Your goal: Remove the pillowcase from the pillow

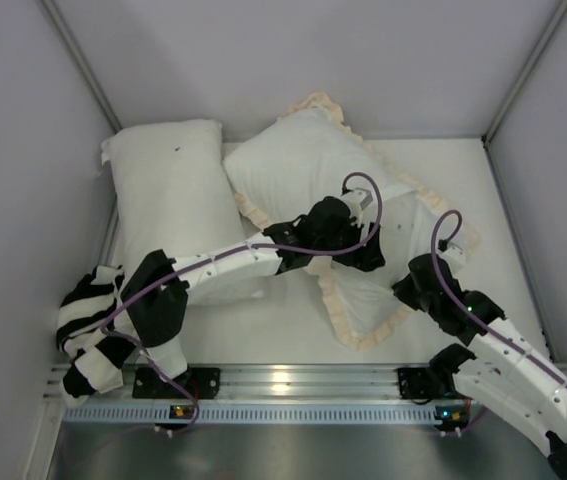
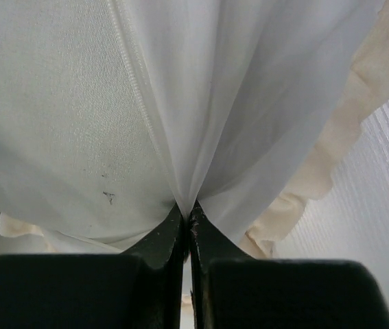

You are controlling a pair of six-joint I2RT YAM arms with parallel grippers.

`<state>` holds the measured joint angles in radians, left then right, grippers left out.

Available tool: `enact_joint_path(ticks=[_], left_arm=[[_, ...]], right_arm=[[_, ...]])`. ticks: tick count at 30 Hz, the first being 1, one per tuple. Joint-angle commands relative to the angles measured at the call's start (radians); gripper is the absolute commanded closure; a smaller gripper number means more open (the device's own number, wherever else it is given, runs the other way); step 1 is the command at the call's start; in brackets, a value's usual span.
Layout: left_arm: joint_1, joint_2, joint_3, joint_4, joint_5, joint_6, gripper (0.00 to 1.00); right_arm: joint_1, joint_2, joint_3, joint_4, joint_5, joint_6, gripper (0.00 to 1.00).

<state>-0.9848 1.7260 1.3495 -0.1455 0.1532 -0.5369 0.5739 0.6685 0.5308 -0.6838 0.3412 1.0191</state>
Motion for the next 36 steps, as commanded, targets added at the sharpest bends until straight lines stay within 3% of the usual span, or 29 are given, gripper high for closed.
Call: enact_joint_path(ticks=[1,5,9,21,23,25,26,27,29,36], left_arm=[[-0.002,0.065,0.052,-0.051,-0.087,-0.052,0.18],[-0.005,0.104,0.068,-0.072,-0.043,-0.08,0.16],[-0.029,0.113,0.06,-0.114,-0.101,-0.077,0.02],[-0.095,0.228,0.063,-0.123,-0.194,-0.021,0.03],[-0.094,0.274,0.08,-0.14,-0.221,-0.021,0.18],[-0.094,0.323,0.103,-0.14,-0.233,-0.021,0.39],[-0.094,0.339,0.112,-0.14,-0.237,-0.021,0.67],[-0.094,0.348,0.123,-0.14,-0.238,-0.018,0.81],[-0.094,0.368,0.151,-0.141,-0.247,-0.012,1.0],[-0.031,0.35,0.301,-0.14,-0.225,0.051,1.0]], right_arm=[[0.011,0.006,-0.011,-0.008,-0.028,-0.027,1.0],[0.011,-0.01,-0.014,-0.007,-0.024,-0.031,1.0],[0.011,-0.021,-0.014,-0.008,-0.021,-0.034,1.0],[0.011,-0.032,-0.026,-0.002,-0.011,-0.027,1.0],[0.009,-0.041,-0.029,-0.002,-0.011,-0.025,1.0],[0.009,-0.044,-0.029,-0.002,-0.008,-0.025,1.0],[0.011,-0.043,-0.031,-0.002,-0.008,-0.027,1.0],[0.009,-0.041,-0.032,-0.002,-0.01,-0.025,1.0],[0.011,-0.038,-0.035,-0.002,-0.011,-0.027,1.0],[0.009,-0.064,-0.048,-0.005,-0.034,-0.04,1.0]])
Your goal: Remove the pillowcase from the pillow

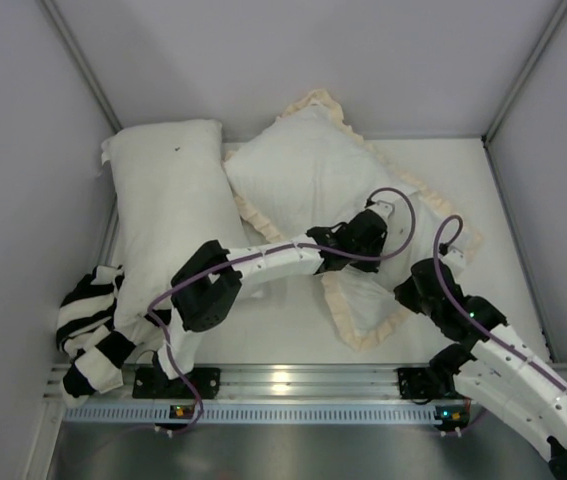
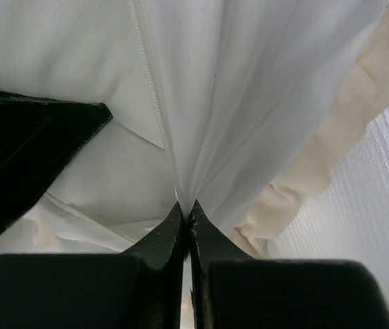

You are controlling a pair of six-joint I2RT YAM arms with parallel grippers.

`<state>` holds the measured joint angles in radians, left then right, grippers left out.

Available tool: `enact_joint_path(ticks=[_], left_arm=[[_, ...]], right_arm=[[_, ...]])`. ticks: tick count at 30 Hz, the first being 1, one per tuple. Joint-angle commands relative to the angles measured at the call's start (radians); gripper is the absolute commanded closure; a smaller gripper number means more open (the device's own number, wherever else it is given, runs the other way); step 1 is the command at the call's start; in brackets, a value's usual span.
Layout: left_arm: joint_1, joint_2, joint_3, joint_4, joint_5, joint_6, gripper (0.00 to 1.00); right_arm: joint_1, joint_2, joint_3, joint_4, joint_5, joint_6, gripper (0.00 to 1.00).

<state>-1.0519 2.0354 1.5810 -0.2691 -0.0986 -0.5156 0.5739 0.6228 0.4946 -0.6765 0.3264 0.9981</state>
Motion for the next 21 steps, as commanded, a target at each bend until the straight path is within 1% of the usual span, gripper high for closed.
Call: enact_joint_path(ticks=[1,4,9,10,12,13,17,21], left_arm=[[0.076,0.037,0.092,-0.016,0.052,0.022,1.0],[0.151,0.014,0.18,-0.01,0.14,-0.026,1.0],[0.22,-0.041,0.263,0.059,0.24,-0.115,1.0],[0.234,-0.041,0.301,0.068,0.258,-0.127,1.0],[0.242,-0.037,0.345,0.064,0.272,-0.142,1.0],[0.247,-0.031,0.391,0.061,0.278,-0.143,1.0],[0.262,0.002,0.47,0.044,0.296,-0.164,1.0],[0.3,0.051,0.493,0.126,0.37,-0.253,1.0]], right_arm=[[0.011,-0.021,-0.016,-0.012,-0.026,-0.019,1.0],[0.011,-0.023,-0.036,-0.009,-0.036,-0.018,1.0],[0.011,-0.011,-0.063,0.014,-0.041,-0.016,1.0],[0.012,-0.009,-0.073,0.018,-0.043,-0.018,1.0],[0.011,-0.003,-0.077,0.037,-0.046,-0.018,1.0],[0.011,0.005,-0.083,0.046,-0.064,-0.026,1.0],[0.014,0.012,-0.116,0.089,-0.11,-0.033,1.0],[0.02,0.017,-0.178,0.124,-0.132,-0.032,1.0]])
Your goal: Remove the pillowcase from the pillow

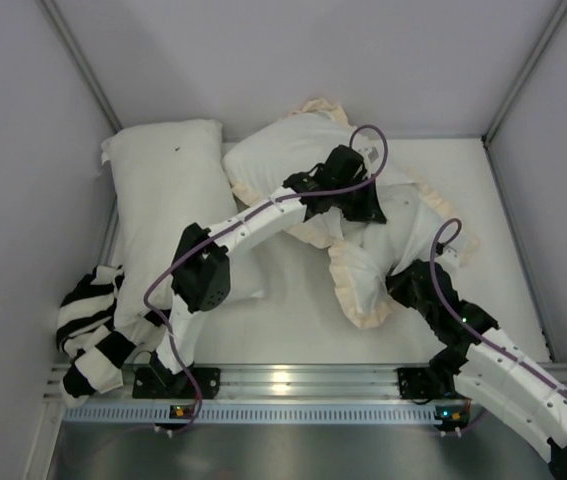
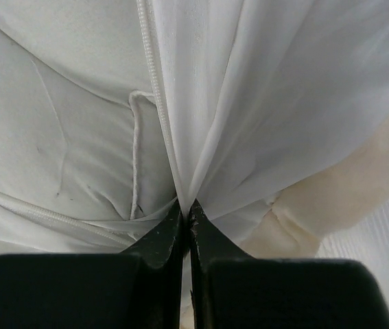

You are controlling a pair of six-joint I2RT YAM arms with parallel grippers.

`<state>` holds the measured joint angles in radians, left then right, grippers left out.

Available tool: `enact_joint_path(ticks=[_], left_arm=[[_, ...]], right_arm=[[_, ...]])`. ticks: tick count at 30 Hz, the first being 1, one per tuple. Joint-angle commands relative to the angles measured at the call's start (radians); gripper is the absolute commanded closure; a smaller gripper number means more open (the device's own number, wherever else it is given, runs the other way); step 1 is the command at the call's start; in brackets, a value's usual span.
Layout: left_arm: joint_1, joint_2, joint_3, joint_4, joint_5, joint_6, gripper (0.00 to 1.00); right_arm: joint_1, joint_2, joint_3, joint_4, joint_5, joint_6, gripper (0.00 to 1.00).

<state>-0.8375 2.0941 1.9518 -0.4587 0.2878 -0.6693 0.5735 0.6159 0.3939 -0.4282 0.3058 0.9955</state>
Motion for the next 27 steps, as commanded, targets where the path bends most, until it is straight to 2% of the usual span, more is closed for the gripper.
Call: enact_joint_path(ticks=[1,5,9,11,14,16,20,27], left_arm=[[0.101,0.007,0.142,0.322,0.014,-0.117,1.0],[0.126,0.064,0.258,0.33,0.033,-0.168,1.0],[0.182,0.155,0.444,0.313,0.08,-0.233,1.0],[0.204,0.179,0.476,0.33,0.096,-0.284,1.0],[0.244,0.202,0.464,0.379,0.132,-0.343,1.0],[0.255,0.196,0.446,0.379,0.134,-0.334,1.0],[0.258,0.164,0.345,0.416,0.132,-0.328,1.0],[0.265,0.201,0.389,0.44,0.165,-0.388,1.0]], right_arm=[[0.022,0.031,-0.096,-0.11,-0.111,-0.031,1.0],[0.031,0.038,-0.095,-0.109,-0.096,-0.028,1.0],[0.037,0.062,-0.09,-0.09,-0.1,-0.028,1.0],[0.043,0.091,-0.087,-0.073,-0.102,-0.032,1.0],[0.06,0.136,-0.078,-0.023,-0.111,-0.073,1.0],[0.095,0.175,-0.064,0.077,-0.166,-0.154,1.0],[0.213,0.225,-0.02,0.152,-0.16,-0.189,1.0],[0.405,0.522,0.095,0.127,-0.073,-0.161,1.0]])
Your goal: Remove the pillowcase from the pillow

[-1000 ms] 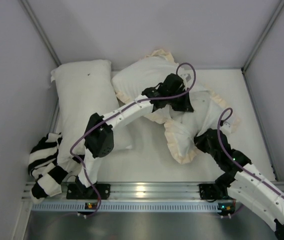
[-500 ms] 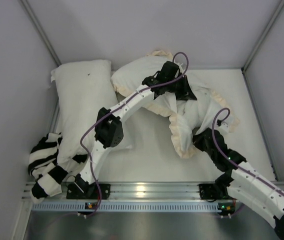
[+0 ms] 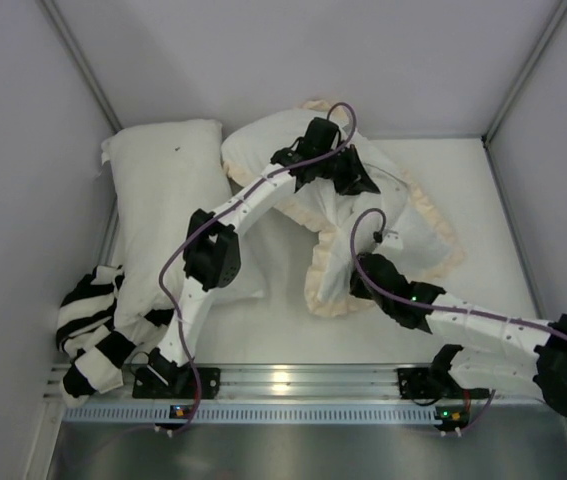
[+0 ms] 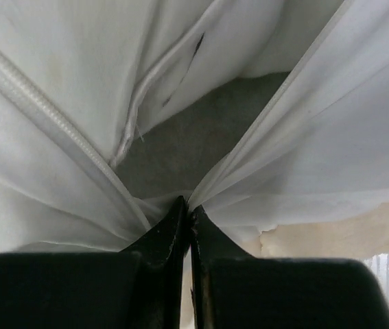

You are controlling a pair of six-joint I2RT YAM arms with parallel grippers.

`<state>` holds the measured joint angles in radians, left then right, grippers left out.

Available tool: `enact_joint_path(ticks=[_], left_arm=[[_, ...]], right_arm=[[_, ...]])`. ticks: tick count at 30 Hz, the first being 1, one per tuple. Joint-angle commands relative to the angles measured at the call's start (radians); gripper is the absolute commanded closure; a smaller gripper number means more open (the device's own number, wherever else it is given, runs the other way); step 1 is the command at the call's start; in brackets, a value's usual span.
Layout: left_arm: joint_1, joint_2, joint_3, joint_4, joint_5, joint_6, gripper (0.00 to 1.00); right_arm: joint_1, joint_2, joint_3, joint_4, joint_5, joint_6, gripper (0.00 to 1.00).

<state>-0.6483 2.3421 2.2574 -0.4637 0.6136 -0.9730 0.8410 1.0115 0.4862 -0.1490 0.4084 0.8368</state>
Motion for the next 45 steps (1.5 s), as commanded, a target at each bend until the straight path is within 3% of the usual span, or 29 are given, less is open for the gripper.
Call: enact_joint_path(ticks=[1,6,12,16,23,29,31,32,34,40,45], left_arm=[[0.079,-0.047,0.083,0.442,-0.164,-0.085,1.0],[0.081,-0.081,0.061,0.399,-0.153,-0.058,1.0],[0.085,-0.242,-0.159,0.395,-0.146,-0.001,1.0],[0.096,-0.47,-0.385,0.341,-0.198,0.13,1.0],[0.171,-0.835,-0.962,0.342,-0.241,0.223,1.0],[0.236,-1.006,-1.179,0.347,-0.199,0.247,1.0],[0.234,-1.012,-1.217,0.358,-0.174,0.237,1.0],[0.233,-1.012,-1.228,0.37,-0.146,0.232,1.0],[0.231,-1.014,-1.265,0.419,-0.124,0.214,1.0],[0.182,-0.975,-1.288,0.504,-0.055,0.197,1.0],[0.096,-0.925,-1.285,0.534,-0.081,0.198,1.0]], right_arm=[[0.151,0.145,0.003,-0.108,-0.177,-0.004,1.0],[0.259,0.214,0.034,-0.052,-0.114,0.008,1.0],[0.207,0.144,0.009,-0.142,-0.013,0.125,1.0],[0.144,0.003,-0.035,-0.193,0.021,0.168,1.0],[-0.049,-0.26,-0.035,-0.394,0.032,0.098,1.0],[-0.151,-0.303,-0.029,-0.414,-0.078,0.015,0.98],[-0.151,-0.292,-0.018,-0.399,-0.138,-0.03,0.88],[-0.146,-0.297,-0.011,-0.38,-0.207,-0.069,0.68],[-0.134,-0.32,0.002,-0.371,-0.267,-0.097,0.45],[-0.052,-0.478,0.124,-0.371,-0.292,-0.107,0.25],[-0.051,-0.303,0.264,-0.383,-0.264,-0.134,0.17]])
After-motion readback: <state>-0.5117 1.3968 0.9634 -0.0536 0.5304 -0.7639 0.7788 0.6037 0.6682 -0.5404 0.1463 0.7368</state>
